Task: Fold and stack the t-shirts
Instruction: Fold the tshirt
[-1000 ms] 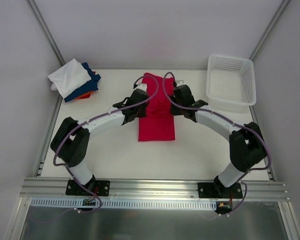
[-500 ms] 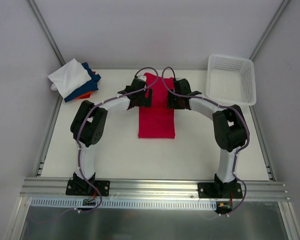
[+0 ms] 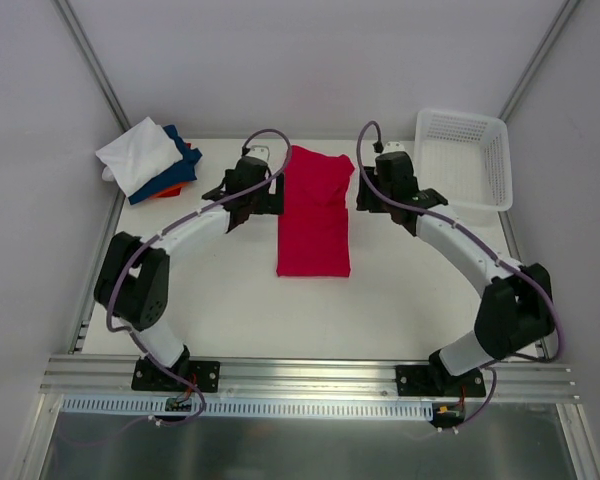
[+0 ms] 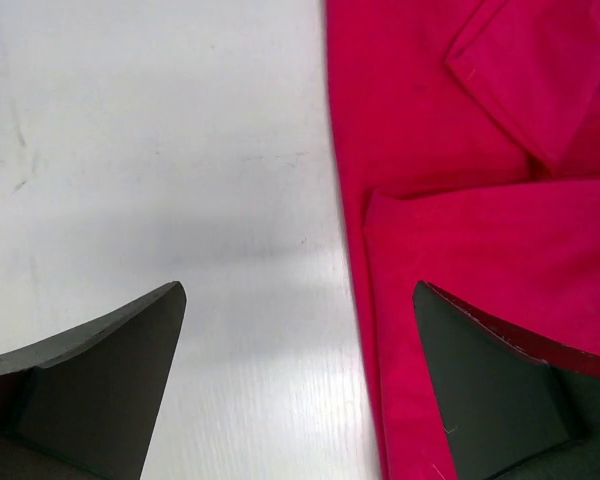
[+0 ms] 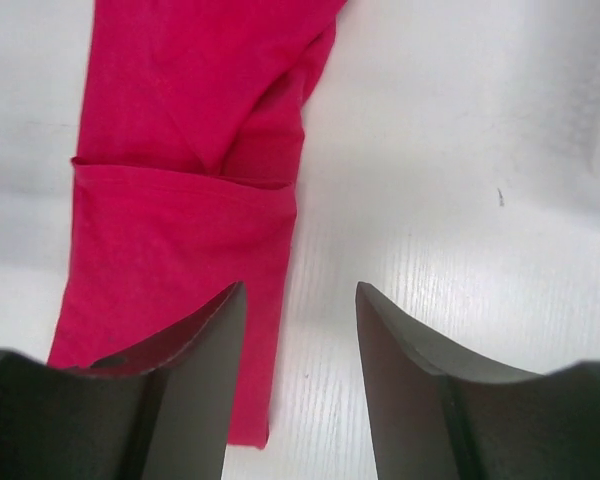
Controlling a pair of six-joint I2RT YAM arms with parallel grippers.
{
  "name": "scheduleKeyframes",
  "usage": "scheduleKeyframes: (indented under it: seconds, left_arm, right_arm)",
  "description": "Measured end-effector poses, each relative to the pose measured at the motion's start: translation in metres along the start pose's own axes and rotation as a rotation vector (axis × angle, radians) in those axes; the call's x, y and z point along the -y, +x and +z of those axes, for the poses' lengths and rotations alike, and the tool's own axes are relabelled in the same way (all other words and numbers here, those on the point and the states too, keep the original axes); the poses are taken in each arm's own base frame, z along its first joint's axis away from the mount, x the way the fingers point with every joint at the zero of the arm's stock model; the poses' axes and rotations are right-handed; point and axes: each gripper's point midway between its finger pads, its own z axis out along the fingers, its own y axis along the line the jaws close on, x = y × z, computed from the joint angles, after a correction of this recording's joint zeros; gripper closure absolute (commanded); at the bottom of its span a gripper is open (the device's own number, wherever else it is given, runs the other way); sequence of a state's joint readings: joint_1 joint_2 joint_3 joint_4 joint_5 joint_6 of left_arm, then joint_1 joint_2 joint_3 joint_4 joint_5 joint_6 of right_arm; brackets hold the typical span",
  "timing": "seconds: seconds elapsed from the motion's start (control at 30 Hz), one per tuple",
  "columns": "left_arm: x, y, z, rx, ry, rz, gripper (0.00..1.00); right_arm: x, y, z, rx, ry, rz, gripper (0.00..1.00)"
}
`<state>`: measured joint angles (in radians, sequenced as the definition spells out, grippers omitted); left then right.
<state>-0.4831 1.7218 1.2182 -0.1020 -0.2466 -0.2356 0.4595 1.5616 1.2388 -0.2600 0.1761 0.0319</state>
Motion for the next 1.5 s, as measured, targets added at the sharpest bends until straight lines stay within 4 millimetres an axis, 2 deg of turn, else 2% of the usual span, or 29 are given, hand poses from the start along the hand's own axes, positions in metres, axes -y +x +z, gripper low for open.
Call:
scheduleKeyframes:
  seconds: [0.1, 0.2, 0.3, 0.47, 0.53, 0.6, 0.73, 0.93, 1.1, 1.3, 1.4, 1.5]
  left_arm:
    - [-0.005, -0.006, -0.032, 0.047, 0.019, -0.033, 0.01]
    - [-0.006, 0.003, -0.055, 0.061, 0.053, -0.083, 0.03]
    - [-0.006, 0.032, -0.062, 0.021, 0.077, -0.118, 0.03]
    - [0.0, 0.111, -0.063, -0.126, 0.107, -0.131, 0.04]
    - [0.004, 0.133, -0.066, -0.163, 0.126, -0.14, 0.04]
    - [0.007, 0.144, -0.069, -0.176, 0.141, -0.152, 0.04]
    - [0.017, 0.148, -0.069, -0.158, 0.171, -0.175, 0.05]
    - [0.035, 0.138, -0.068, -0.113, 0.219, -0.197, 0.05]
    - [0.039, 0.142, -0.062, -0.119, 0.222, -0.2, 0.06]
    - [0.043, 0.144, -0.06, -0.121, 0.228, -0.204, 0.07]
    - [0.045, 0.145, -0.059, -0.124, 0.23, -0.209, 0.1]
    - [0.047, 0.15, -0.055, -0.136, 0.228, -0.21, 0.19]
  right_arm:
    - [0.004, -0.001, -0.029, 0.044, -0.012, 0.008, 0.49]
    - [0.007, 0.023, -0.046, 0.031, -0.014, 0.011, 0.49]
    - [0.005, 0.06, -0.05, -0.029, -0.02, -0.003, 0.49]
    - [0.009, 0.126, -0.05, -0.152, -0.005, -0.017, 0.49]
    - [0.011, 0.141, -0.051, -0.177, 0.0, -0.015, 0.49]
    - [0.01, 0.15, -0.052, -0.188, 0.002, -0.011, 0.49]
    - [0.004, 0.158, -0.052, -0.193, -0.009, -0.006, 0.48]
    - [-0.009, 0.166, -0.043, -0.208, -0.023, -0.01, 0.48]
    - [-0.019, 0.182, -0.032, -0.254, -0.025, -0.034, 0.48]
    - [-0.029, 0.184, -0.024, -0.259, -0.033, -0.035, 0.48]
    - [-0.032, 0.183, -0.02, -0.255, -0.036, -0.031, 0.5]
    - [-0.034, 0.182, -0.017, -0.254, -0.038, -0.03, 0.56]
